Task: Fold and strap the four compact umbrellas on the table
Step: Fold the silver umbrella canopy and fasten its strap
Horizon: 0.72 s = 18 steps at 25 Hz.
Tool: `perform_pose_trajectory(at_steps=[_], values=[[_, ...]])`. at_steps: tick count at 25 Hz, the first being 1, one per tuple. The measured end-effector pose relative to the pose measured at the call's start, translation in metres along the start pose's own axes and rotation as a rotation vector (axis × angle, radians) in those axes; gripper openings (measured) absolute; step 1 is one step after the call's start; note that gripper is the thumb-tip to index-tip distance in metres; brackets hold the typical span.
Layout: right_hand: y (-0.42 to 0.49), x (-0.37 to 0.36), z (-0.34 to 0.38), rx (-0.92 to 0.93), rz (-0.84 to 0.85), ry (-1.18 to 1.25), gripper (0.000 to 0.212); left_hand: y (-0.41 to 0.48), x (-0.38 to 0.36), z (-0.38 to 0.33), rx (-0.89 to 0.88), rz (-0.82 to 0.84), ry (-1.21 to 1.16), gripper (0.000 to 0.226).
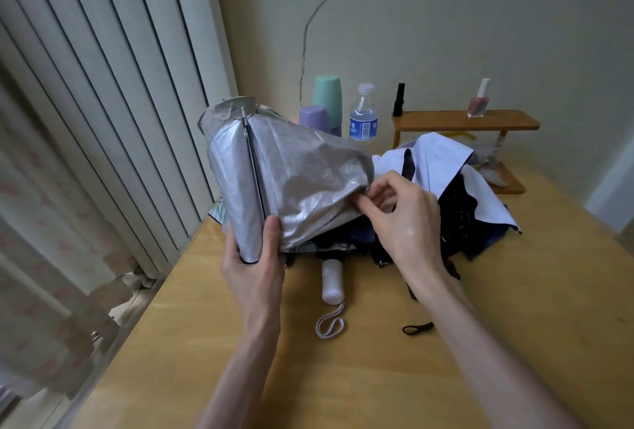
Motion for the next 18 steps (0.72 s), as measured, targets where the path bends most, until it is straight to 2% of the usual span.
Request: perform_pose_trajectory(at_steps=[5, 8, 12, 18], values=[[0.004, 0.006, -0.007, 0.083, 0.053, 0.176, 0.004, 0.002, 0.007, -0.003, 0.002, -0.077, -0.031, 0.042], [0.000, 0.009, 0.004, 0.206, 0.065, 0.185, 0.010, 0.003, 0.010, -0.009, -0.026, -0.126, -0.053, 0.046], [-0.004, -0.008, 0.009, 0.068, 0.056, 0.233, 0.037, -0.004, 0.001, -0.013, -0.040, -0.068, -0.056, 0.054], [0.001, -0.008, -0.010, 0.007, 0.043, 0.187, 0.024, -0.003, 0.000, -0.010, -0.027, -0.058, -0.036, 0.054]])
Point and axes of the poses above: each hand's wrist, its own y-axis towards the middle knuckle, its own x-axis out of the back of the hand, z = x × y, the point moved 5 cm from there along y, towards the middle knuckle, and after that the axes turned 10 degrees about z, right-handed, at the moved point
